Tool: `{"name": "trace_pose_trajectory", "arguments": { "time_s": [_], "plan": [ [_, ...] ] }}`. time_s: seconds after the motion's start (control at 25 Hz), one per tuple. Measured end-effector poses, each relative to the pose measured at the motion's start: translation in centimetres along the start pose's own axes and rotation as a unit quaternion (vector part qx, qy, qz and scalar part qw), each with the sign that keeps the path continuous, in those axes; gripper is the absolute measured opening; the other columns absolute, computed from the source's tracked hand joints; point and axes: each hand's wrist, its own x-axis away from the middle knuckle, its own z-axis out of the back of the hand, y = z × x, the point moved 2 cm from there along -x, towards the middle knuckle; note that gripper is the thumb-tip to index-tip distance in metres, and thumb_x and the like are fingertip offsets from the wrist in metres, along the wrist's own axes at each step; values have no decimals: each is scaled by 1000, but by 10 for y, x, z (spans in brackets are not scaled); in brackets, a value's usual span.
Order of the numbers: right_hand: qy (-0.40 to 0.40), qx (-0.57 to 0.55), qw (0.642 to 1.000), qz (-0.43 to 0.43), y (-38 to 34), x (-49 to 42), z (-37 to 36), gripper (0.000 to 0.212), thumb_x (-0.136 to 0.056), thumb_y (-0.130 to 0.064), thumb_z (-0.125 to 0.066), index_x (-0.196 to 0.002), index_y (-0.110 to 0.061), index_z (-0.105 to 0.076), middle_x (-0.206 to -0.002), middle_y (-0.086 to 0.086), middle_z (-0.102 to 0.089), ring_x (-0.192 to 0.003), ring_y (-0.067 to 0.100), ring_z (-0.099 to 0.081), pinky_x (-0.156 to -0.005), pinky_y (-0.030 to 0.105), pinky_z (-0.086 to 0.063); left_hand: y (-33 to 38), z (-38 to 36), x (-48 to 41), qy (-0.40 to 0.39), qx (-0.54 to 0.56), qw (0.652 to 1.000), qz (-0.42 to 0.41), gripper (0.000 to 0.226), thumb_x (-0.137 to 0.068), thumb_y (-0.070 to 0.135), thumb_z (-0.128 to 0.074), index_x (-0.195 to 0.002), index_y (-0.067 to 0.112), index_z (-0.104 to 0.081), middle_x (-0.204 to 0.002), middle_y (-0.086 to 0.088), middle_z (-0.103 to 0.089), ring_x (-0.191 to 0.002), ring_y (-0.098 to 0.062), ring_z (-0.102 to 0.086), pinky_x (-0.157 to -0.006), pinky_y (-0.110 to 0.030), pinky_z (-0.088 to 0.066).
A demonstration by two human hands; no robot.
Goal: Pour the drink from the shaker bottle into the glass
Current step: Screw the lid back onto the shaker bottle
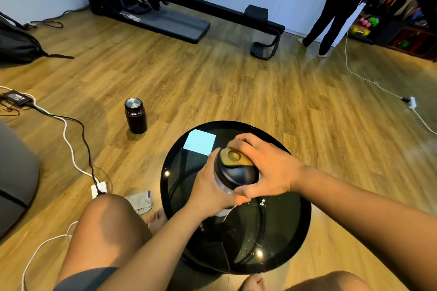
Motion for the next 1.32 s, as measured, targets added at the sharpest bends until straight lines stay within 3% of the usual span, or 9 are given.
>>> {"name": "trace_pose_trajectory", "arguments": {
  "time_s": [0.12, 0.28, 0.4, 0.48, 0.6, 0.8, 1.0, 1.16, 1.32],
  "plan": [
    [51, -11, 997, -62, -3, 4, -10, 92, -60, -65, -74, -137, -31, -37, -133, -4, -40, -113, 21, -51, -93, 35, -45, 2, 0, -3, 11, -22, 1000, 14, 109, -46, 50, -95, -135, 58, -32, -122, 29, -57, -117, 7, -58, -94, -18, -52],
    [174, 11, 945, -277, -29, 8, -39, 92, -58, -78, -53, -135, -32, -31, -128, 8, -44, -105, 32, -55, -84, 38, -45, 2, -20, 6, 62, -34, 996, 48, 113, -52, 59, -88, -146, 43, -28, -112, 34, -57, -109, 17, -58, -81, -2, -47],
    [196, 21, 913, -357, -49, 8, -44, 85, -70, -84, -40, -131, -25, -29, -114, 14, -47, -93, 34, -57, -71, 38, -47, 0, -30, 12, 94, -44, 993, 48, 101, -62, 66, -80, -144, 33, -31, -122, 17, -61, -108, 1, -62, -83, -11, -52],
    [161, 39, 918, -361, -50, 12, -32, 84, -75, -87, -28, -121, -17, -39, -100, 12, -53, -81, 29, -56, -62, 36, -42, -1, -28, 12, 95, -25, 994, 56, 88, -60, 67, -83, -131, 38, -38, -112, 8, -66, -101, -5, -67, -72, -17, -55],
    [90, 80, 927, -355, -38, 18, 7, 86, -67, -93, -15, -87, -19, -54, -80, 5, -58, -77, 26, -58, -58, 34, -41, 2, -23, 16, 79, 1, 995, 60, 111, -49, 59, -94, -141, 43, -35, -125, 15, -65, -116, -5, -65, -92, -23, -56],
    [-57, 35, 984, -163, -45, 3, 17, 80, -74, -71, -60, -143, -36, -38, -149, 2, -39, -134, 28, -30, -103, 40, -39, 3, -18, 13, 41, 7, 997, 60, 109, -49, 52, -94, -137, 58, -30, -121, 16, -67, -115, 0, -63, -92, -14, -50],
    [39, 151, 941, -300, -46, -6, 9, 94, -72, -91, -8, -98, -18, -61, -98, 10, -62, -87, 31, -57, -63, 38, -41, 6, -14, 15, 49, 10, 998, 46, 97, -51, 50, -98, -131, 45, -43, -120, 16, -67, -111, 6, -64, -87, -11, -52],
    [-87, 48, 974, -204, -36, -1, 31, 91, -69, -82, -52, -145, -34, -37, -143, 6, -47, -126, 27, -48, -97, 41, -45, 5, -13, 14, 34, 6, 998, 60, 105, -50, 54, -95, -134, 56, -32, -126, 24, -59, -122, 15, -54, -95, -6, -47],
    [52, 166, 941, -289, -58, -4, -4, 85, -77, -86, -29, -123, -18, -51, -102, 11, -58, -88, 29, -61, -61, 36, -42, 1, -13, 12, 26, 2, 997, 68, 106, -50, 54, -95, -137, 37, -38, -121, 8, -66, -118, -11, -65, -92, -23, -55]
  ]
}}
